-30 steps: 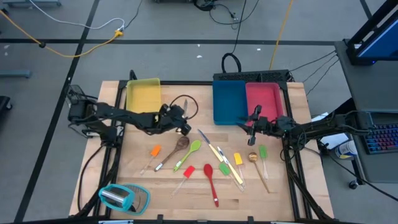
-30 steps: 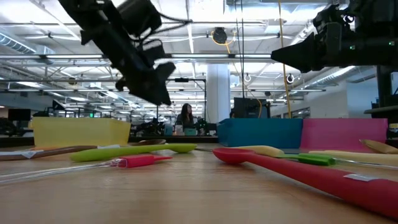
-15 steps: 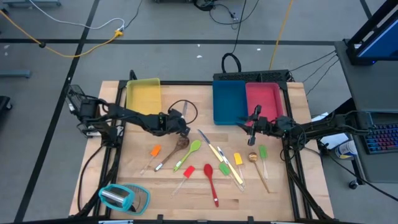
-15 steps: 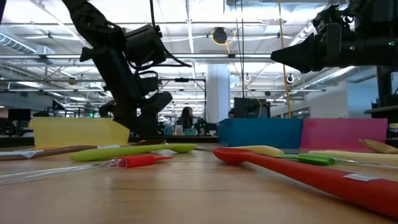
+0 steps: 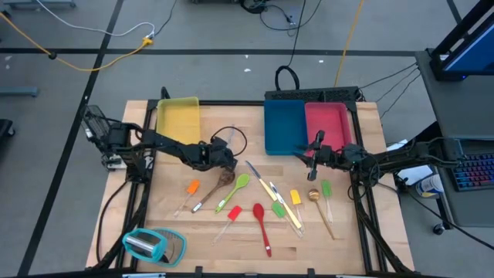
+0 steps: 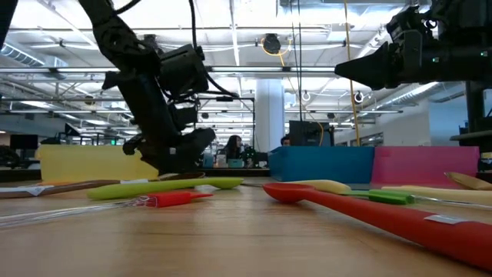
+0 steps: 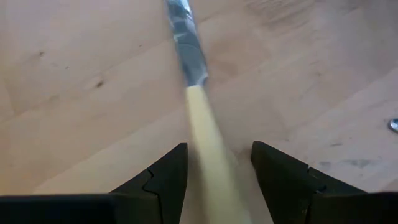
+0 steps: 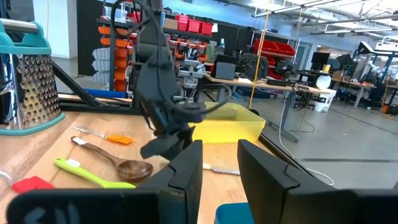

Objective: Pick & Place Kitchen Items
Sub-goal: Put the yellow knife into the yellow bin

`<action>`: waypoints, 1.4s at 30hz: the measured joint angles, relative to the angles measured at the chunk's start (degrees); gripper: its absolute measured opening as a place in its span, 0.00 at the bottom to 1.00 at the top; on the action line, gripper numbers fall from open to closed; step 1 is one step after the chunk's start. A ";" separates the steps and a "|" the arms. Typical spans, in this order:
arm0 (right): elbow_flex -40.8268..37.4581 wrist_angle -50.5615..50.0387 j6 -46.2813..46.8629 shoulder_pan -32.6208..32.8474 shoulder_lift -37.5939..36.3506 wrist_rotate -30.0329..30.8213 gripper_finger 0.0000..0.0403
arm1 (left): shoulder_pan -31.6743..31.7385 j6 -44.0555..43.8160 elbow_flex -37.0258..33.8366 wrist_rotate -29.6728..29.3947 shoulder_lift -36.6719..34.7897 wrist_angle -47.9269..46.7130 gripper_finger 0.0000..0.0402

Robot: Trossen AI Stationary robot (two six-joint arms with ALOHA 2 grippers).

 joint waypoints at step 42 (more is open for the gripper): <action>0.00 -0.62 0.05 0.00 0.81 0.00 0.22 | 2.33 6.20 -0.09 -20.23 -32.95 -22.41 0.14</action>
